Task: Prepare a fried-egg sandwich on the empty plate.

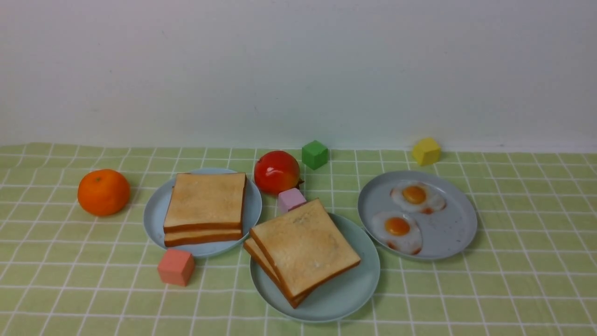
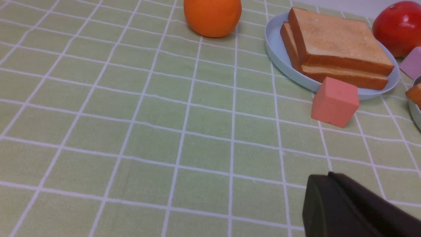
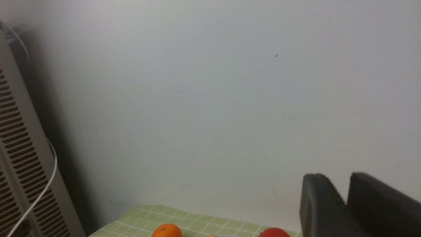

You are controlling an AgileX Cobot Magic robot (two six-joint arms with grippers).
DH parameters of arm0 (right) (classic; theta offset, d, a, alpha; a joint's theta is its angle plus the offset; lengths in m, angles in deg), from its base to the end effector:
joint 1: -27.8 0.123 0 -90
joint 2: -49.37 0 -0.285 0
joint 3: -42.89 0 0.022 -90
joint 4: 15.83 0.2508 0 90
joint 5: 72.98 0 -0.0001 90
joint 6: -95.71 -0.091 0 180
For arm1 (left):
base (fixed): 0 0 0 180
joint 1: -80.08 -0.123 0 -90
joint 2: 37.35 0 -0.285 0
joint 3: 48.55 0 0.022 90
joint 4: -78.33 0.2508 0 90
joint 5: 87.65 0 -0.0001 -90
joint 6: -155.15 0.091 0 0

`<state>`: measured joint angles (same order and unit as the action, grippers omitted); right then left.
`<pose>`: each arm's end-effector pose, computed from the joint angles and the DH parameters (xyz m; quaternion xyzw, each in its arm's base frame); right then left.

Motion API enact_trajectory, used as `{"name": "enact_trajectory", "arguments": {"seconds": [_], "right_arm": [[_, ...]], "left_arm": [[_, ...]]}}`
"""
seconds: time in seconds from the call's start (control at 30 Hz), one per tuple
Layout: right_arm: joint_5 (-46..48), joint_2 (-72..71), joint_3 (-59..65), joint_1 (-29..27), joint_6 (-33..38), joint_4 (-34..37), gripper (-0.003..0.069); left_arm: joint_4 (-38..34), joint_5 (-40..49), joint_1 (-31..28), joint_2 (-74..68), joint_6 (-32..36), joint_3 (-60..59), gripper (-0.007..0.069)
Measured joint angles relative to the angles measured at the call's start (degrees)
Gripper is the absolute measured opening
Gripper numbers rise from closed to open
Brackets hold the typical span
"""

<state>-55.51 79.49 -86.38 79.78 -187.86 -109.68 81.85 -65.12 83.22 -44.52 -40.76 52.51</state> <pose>0.0727 0.0485 0.3432 -0.1207 0.6322 0.3049 0.7020 0.0522 -0.0007 0.1684 -0.0742 0.8087 -0.0707 0.5793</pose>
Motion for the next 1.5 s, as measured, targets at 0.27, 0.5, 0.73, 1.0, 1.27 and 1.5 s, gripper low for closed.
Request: {"name": "enact_trajectory", "arguments": {"seconds": [0.27,0.5,0.73,1.0,1.27,1.5], "right_arm": [[0.0,0.0,0.0,0.0,0.0,0.0,0.0165],[1.3,0.7,1.3,0.0,3.8,3.0,0.0174],[6.0,1.0,-0.5,0.0,34.2,29.1,0.0188],[8.5,0.9,-1.5,-8.4,68.0,62.7,0.0205],[0.3,-6.3,3.8,-23.4,72.6,68.1,0.0217],[0.2,-16.7,15.6,-34.0,77.0,73.5,0.0227]], "left_arm": [[0.0,0.0,0.0,0.0,-0.2,0.0,0.0004],[0.0,0.0,0.0,0.0,-0.2,0.0,0.0006],[0.0,0.0,0.0,0.0,-0.2,0.0,0.0006],[0.0,0.0,0.0,0.0,-0.2,0.0,0.0014],[0.0,0.0,0.0,0.0,-0.2,0.0,0.0022],[0.0,0.0,0.0,0.0,-0.2,0.0,0.0029]]}}
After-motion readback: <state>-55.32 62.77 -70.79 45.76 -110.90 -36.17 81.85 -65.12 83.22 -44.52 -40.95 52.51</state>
